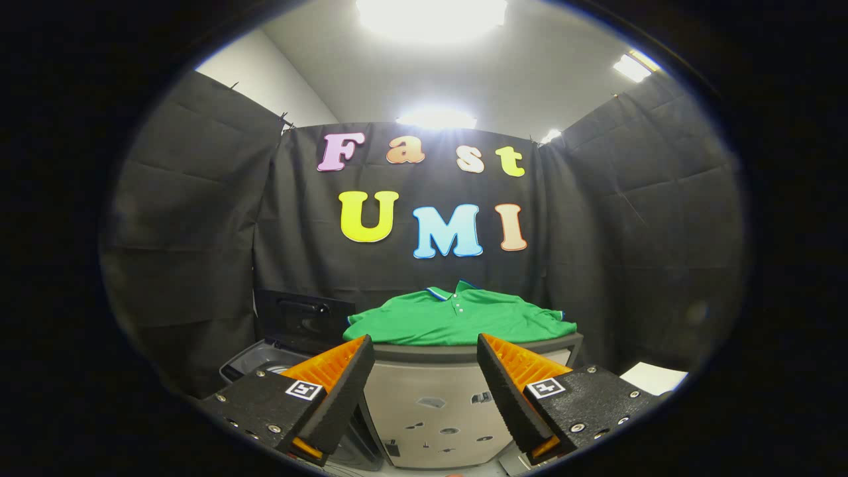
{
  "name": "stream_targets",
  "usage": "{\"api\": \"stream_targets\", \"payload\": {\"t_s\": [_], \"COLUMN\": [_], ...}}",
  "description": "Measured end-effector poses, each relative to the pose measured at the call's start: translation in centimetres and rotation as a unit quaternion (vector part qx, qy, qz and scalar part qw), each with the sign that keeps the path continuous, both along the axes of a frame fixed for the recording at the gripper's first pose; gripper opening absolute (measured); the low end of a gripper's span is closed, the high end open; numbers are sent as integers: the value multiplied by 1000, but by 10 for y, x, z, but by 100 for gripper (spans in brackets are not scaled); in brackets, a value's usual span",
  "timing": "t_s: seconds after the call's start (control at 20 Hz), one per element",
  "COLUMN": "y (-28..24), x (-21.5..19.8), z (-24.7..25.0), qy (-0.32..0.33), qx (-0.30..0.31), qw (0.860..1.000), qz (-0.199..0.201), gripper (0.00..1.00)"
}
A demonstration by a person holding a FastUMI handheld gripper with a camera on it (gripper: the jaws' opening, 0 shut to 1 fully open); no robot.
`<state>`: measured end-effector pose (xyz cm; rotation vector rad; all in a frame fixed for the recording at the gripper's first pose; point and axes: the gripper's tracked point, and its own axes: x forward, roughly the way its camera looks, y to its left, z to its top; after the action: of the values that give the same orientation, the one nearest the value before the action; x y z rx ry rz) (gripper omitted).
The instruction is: Put the clothes into the washing machine and then close the washing machine lid.
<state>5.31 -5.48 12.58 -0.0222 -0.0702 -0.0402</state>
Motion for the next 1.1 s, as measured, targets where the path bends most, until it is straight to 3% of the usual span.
{"api": "stream_targets", "payload": {"t_s": [0.45, 1.1], "y": [-23, -56], "x": [67, 175], "z": [39, 43], "qy": [31, 106], "qx": [6, 10], "qw": [999, 994], "qz": [3, 2], "gripper": [96, 96]}}
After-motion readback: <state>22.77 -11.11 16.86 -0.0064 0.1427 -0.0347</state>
